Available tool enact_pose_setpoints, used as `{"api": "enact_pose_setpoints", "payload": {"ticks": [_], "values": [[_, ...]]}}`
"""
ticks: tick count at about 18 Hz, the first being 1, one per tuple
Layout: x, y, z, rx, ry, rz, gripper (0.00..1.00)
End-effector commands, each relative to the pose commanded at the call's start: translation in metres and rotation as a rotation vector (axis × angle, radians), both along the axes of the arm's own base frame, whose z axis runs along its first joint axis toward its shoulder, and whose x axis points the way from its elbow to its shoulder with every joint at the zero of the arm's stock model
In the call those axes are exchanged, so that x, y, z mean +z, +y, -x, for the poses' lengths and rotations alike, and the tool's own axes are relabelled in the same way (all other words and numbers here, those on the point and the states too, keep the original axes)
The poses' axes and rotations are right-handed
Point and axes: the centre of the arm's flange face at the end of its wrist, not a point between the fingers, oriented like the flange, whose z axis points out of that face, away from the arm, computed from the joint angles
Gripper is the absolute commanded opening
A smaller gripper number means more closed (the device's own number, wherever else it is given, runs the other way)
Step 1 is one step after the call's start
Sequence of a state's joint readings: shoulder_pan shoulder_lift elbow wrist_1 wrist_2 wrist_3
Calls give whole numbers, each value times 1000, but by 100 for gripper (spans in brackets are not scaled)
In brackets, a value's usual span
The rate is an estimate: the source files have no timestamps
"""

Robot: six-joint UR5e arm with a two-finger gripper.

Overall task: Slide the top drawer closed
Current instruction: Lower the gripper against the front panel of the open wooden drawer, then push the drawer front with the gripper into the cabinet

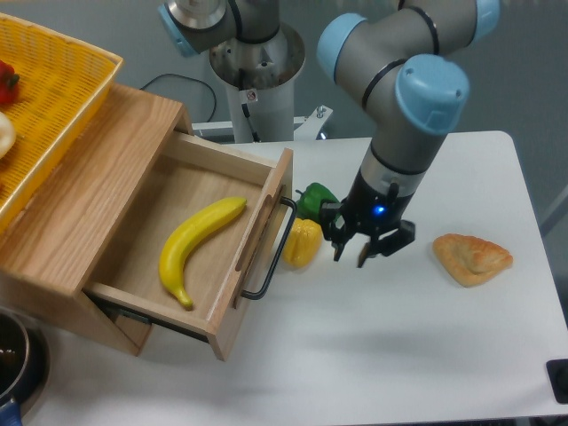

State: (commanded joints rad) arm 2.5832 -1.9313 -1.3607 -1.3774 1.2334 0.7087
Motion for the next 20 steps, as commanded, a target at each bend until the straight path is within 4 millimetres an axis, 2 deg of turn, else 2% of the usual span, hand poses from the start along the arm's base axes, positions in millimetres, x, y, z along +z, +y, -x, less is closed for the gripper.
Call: {"api": "enact_pose_setpoints", "payload": {"ticks": [6, 20], "values": [[9, 16, -17, -42, -42, -15, 4], [8, 37, -58, -101, -62, -6, 6]]}}
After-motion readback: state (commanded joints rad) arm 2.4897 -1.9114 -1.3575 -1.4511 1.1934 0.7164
